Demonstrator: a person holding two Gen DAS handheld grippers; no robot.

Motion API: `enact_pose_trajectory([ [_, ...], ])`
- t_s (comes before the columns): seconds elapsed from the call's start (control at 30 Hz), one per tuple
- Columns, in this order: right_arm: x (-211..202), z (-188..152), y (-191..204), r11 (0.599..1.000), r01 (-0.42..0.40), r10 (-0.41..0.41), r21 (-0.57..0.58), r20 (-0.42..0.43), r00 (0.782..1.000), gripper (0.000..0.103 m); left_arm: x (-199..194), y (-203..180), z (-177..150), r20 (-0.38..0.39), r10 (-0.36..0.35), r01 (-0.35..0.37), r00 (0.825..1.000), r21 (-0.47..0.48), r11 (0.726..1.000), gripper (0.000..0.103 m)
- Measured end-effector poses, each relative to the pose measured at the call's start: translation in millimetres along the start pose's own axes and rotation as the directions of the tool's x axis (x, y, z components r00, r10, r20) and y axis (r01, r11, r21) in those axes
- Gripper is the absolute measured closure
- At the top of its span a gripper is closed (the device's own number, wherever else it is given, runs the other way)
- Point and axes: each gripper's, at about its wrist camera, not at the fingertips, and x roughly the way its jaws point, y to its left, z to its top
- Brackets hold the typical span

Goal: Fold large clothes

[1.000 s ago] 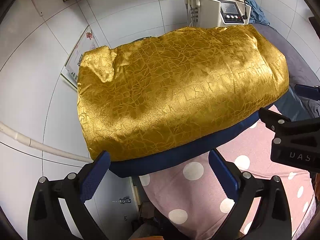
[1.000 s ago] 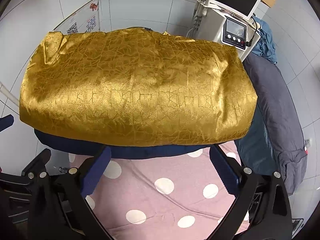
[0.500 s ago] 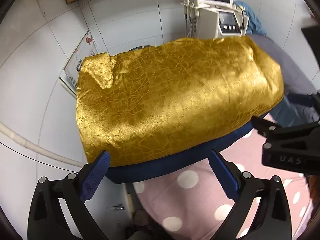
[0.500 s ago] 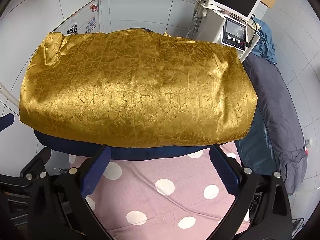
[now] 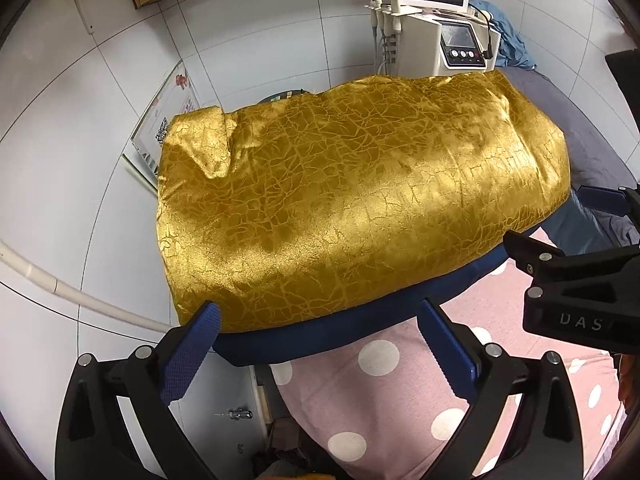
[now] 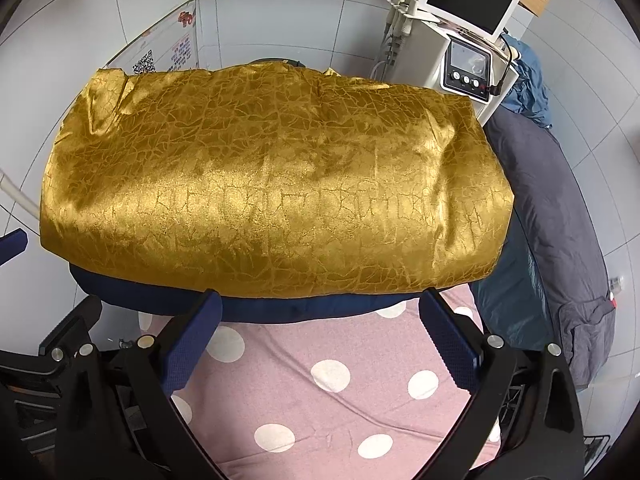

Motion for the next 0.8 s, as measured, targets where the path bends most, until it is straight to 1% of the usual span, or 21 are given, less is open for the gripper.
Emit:
enact_pose_trajectory([
  [0.23,0.1,-0.1,-0.4,1.0,0.002,-0.002,0.002,0.0,1.0,0.006,1.8,-1.8,-1.0,-0.018,-0.019,0.019,1.0,0.015,1.0,0.006],
  [0.8,-0.6,-1.5,1.0,1.0,0.006,-0.006,0.0,0.001,1.0,0.006,0.5,-3.6,-1.9,-0.012,0.005,-0.004,1.0,0.023,1.0,0.006],
])
